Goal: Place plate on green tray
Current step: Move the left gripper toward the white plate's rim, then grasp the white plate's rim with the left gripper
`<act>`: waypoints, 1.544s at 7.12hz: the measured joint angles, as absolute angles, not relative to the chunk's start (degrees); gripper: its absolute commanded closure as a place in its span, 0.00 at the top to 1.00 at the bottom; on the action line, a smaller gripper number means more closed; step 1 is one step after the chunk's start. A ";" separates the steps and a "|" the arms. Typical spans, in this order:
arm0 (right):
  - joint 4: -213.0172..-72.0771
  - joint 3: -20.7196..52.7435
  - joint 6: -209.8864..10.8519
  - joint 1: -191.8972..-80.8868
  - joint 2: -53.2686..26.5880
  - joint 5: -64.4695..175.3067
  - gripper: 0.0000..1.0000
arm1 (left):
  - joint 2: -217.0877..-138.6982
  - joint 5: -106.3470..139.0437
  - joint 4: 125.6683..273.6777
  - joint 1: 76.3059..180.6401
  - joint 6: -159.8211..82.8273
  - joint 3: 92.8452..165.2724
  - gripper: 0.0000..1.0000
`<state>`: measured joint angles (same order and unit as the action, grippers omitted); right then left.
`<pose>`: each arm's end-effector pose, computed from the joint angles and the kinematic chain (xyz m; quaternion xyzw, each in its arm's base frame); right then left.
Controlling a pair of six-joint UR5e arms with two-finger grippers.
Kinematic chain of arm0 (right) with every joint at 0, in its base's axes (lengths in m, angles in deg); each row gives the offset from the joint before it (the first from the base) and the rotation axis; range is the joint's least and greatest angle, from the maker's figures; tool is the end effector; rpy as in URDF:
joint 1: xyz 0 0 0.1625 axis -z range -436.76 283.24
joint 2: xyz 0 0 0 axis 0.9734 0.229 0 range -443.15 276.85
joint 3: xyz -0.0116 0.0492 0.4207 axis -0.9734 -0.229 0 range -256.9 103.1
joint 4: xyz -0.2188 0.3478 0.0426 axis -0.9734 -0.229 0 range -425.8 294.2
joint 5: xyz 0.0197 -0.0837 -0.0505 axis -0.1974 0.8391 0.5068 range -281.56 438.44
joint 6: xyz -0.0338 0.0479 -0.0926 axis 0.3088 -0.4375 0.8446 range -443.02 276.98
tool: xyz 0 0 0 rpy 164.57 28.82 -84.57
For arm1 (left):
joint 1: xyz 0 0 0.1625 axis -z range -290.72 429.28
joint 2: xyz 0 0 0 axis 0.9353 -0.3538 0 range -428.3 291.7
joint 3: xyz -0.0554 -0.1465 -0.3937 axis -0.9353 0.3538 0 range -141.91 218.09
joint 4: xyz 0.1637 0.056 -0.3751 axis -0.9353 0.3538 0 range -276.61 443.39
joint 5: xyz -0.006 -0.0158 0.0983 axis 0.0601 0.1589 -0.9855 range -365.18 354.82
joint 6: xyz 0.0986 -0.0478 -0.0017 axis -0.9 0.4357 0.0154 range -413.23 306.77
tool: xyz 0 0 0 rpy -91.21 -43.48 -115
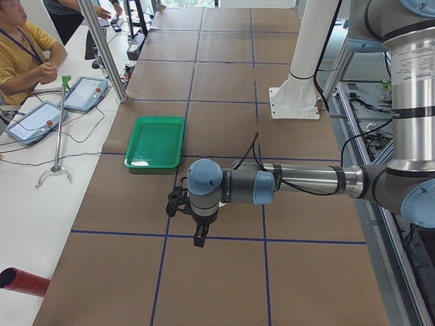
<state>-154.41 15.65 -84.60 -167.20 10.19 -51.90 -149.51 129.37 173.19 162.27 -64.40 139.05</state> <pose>0.0660 -0.4664 0.6734 0.0014 -0.3448 0.0147 0.9386 -0.0786 -0.4247 0.6409 0.0625 0.3742 0.0725 0.9224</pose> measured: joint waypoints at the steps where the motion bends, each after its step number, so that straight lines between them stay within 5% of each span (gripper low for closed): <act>1: -154.40 15.65 -84.60 -167.20 10.19 -51.90 1.00 | -149.57 129.36 173.81 162.26 -64.41 139.05 1.00; 7: -154.41 15.65 -84.60 -167.20 10.19 -51.92 1.00 | -149.71 129.18 181.01 159.77 -62.44 136.12 1.00; 11: -154.39 15.66 -84.60 -167.20 10.19 -51.95 1.00 | -149.35 127.90 209.22 141.05 -31.20 128.24 1.00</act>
<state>-154.39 15.66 -84.60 -167.20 10.19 -51.95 -149.35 127.90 209.22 141.05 -31.20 128.24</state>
